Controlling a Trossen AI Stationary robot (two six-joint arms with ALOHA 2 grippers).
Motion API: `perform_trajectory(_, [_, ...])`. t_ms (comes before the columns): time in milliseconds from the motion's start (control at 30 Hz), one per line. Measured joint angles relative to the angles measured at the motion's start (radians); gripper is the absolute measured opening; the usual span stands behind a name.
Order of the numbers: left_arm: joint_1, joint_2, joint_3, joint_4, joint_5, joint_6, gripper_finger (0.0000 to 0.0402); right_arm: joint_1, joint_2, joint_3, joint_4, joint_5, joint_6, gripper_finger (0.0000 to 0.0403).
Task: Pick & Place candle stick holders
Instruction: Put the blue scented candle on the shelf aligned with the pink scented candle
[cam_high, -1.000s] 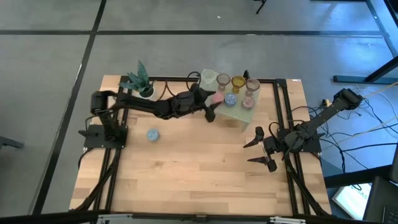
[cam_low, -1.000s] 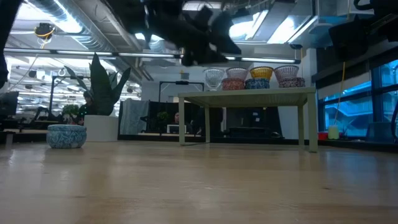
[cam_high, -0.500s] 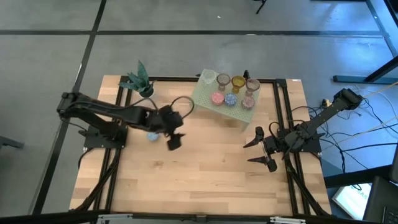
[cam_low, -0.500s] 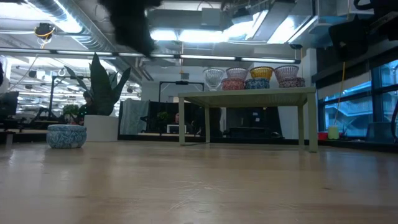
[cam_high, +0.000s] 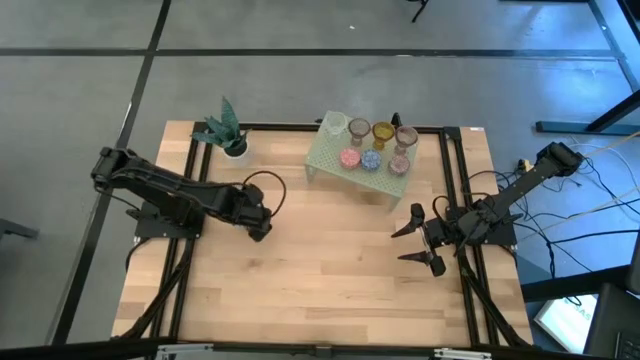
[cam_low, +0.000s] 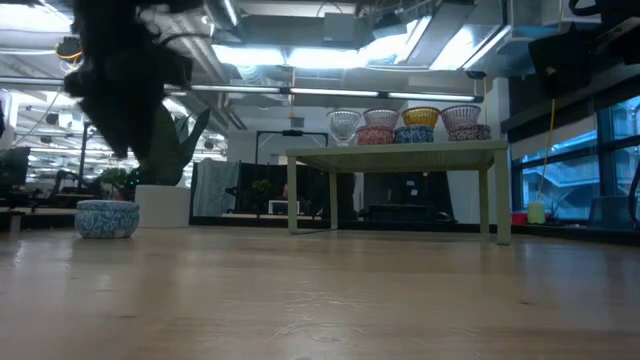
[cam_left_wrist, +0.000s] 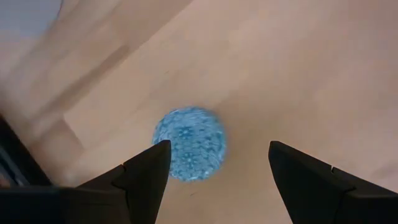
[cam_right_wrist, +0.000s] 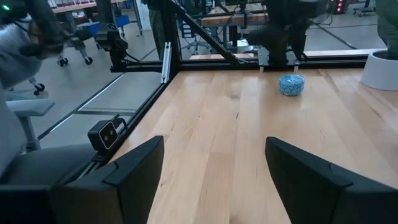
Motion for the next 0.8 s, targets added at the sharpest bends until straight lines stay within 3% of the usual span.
perform_trajectory(133, [0.022, 0.0, -0.077, 0.012, 0.008, -0.187, 0.0267, 0.0, 0.0, 0.0, 0.0, 0.0, 0.0, 0.0283])
perform_trajectory(267, [0.028, 0.0, -0.135, 0.017, 0.029, -0.264, 0.0267, 0.0, 0.0, 0.0, 0.0, 0.0, 0.0, 0.0283])
perform_trajectory(500, [0.027, 0.0, -0.183, 0.16, 0.053, -0.283, 0.0267, 0.0, 0.0, 0.0, 0.0, 0.0, -0.004, 0.0283])
perform_trajectory(800, [0.027, 0.0, -0.183, 0.168, 0.051, -0.298, 0.0267, 0.0, 0.0, 0.0, 0.0, 0.0, -0.005, 0.0283])
